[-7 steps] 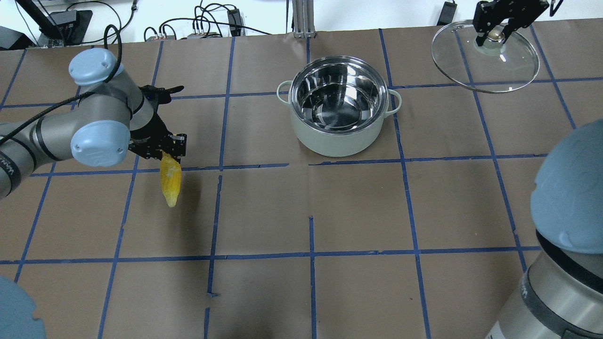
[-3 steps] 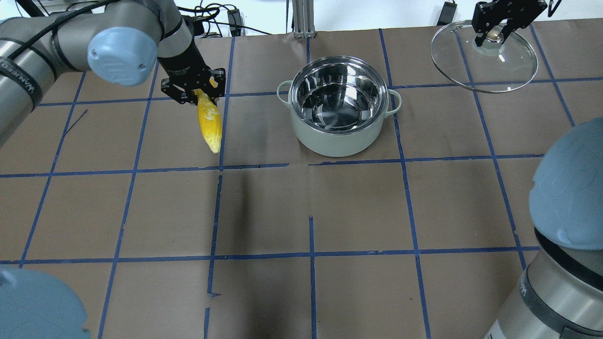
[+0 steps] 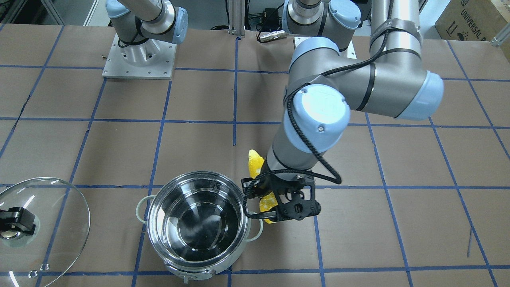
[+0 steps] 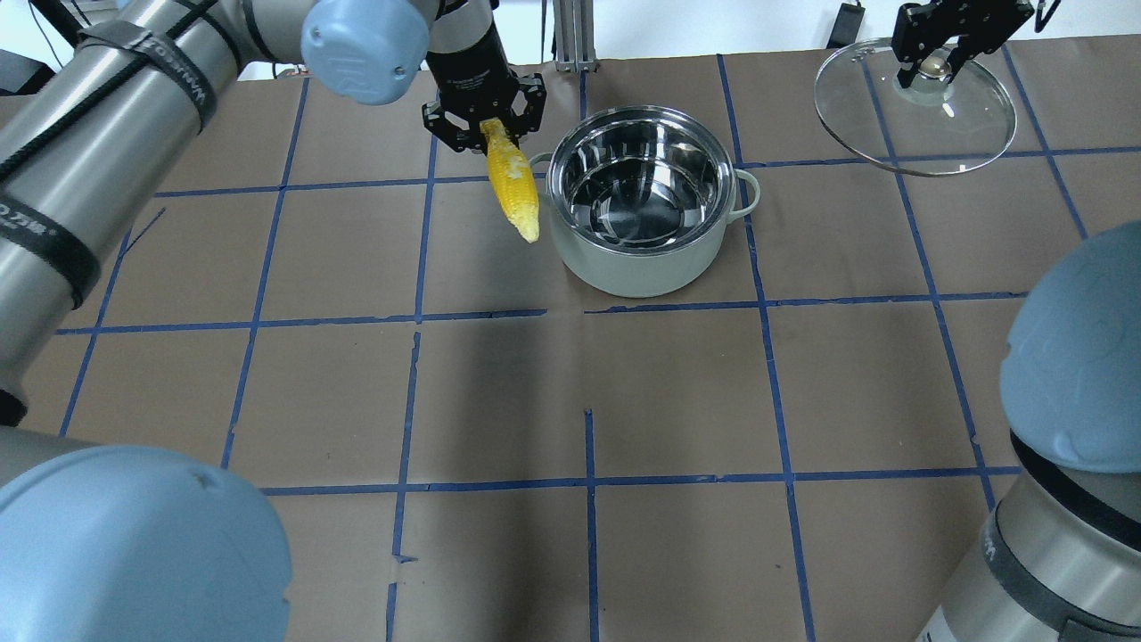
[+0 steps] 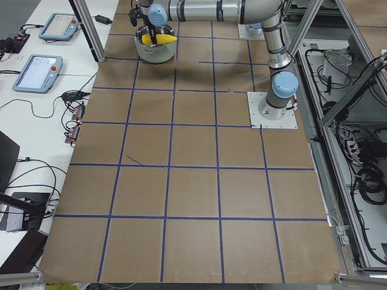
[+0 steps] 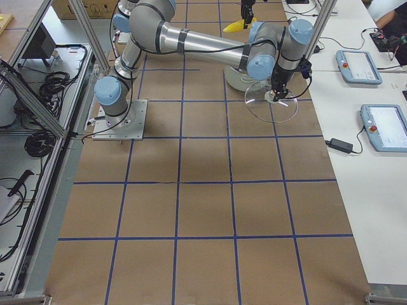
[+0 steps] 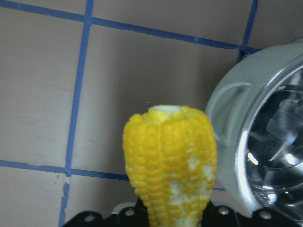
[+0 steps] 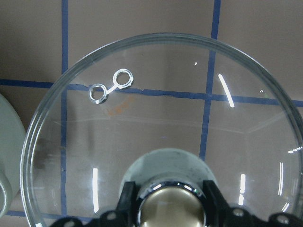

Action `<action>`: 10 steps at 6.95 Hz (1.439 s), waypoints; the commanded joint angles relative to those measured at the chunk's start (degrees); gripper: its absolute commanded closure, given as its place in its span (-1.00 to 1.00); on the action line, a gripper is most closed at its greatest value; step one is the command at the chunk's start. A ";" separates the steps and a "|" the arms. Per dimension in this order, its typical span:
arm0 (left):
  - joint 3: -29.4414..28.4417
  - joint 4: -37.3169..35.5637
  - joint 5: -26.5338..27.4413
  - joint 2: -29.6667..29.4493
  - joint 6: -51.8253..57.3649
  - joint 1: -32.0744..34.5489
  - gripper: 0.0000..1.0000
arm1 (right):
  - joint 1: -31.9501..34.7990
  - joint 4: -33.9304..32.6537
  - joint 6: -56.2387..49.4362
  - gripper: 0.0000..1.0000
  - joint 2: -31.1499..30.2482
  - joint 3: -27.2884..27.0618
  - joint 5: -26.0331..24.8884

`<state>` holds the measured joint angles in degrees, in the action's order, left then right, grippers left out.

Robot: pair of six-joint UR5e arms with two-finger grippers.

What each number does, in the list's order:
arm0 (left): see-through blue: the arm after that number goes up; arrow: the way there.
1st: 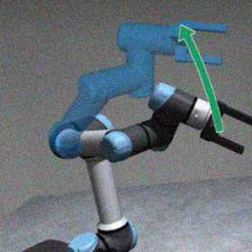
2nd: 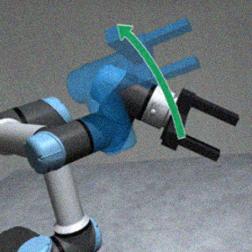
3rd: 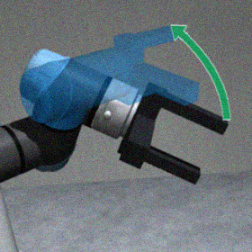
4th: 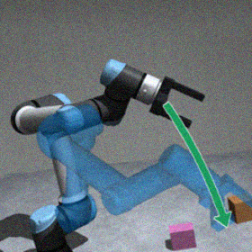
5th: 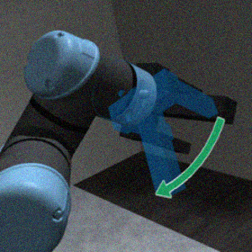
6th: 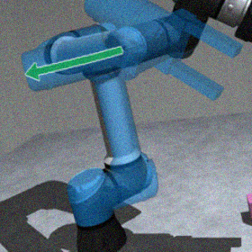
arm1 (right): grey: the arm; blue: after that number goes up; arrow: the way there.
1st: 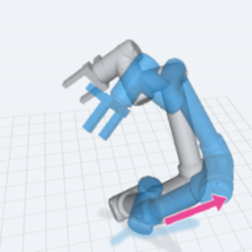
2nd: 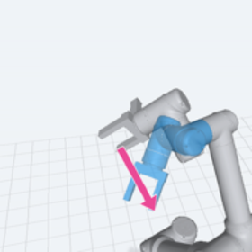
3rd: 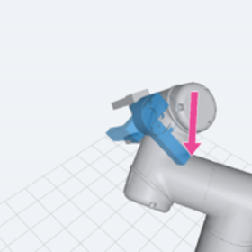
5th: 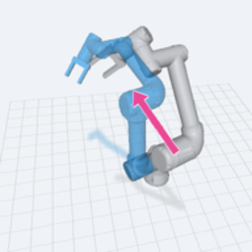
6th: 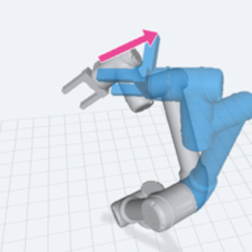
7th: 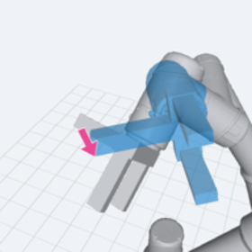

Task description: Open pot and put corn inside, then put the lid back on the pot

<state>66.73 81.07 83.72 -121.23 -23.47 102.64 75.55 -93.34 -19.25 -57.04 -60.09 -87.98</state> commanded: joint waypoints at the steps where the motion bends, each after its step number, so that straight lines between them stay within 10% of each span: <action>1: -5.36 -2.82 -2.06 -6.27 -3.51 4.30 0.74 | 0.03 0.00 0.00 0.68 0.00 -0.02 0.00; 4: -11.62 -3.38 -1.37 -12.97 -3.60 6.34 0.66 | 0.12 0.00 0.00 0.68 -0.08 -0.20 0.00; 6: -12.15 -3.64 -1.46 -14.03 -3.17 6.43 -0.74 | 0.21 0.00 0.18 0.68 -0.43 -0.02 0.00; 7: -12.33 -3.55 -1.72 -13.69 -2.99 6.34 -1.00 | 0.47 0.00 0.27 0.68 -0.78 -0.11 -0.09; 10: -11.20 -2.50 -1.37 -10.45 -1.42 4.59 -1.00 | 4.76 0.00 1.58 0.68 -2.88 0.33 -1.05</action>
<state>54.72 78.13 82.21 -133.32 -25.84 108.26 78.24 -93.34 -18.45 -58.56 -59.82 -88.71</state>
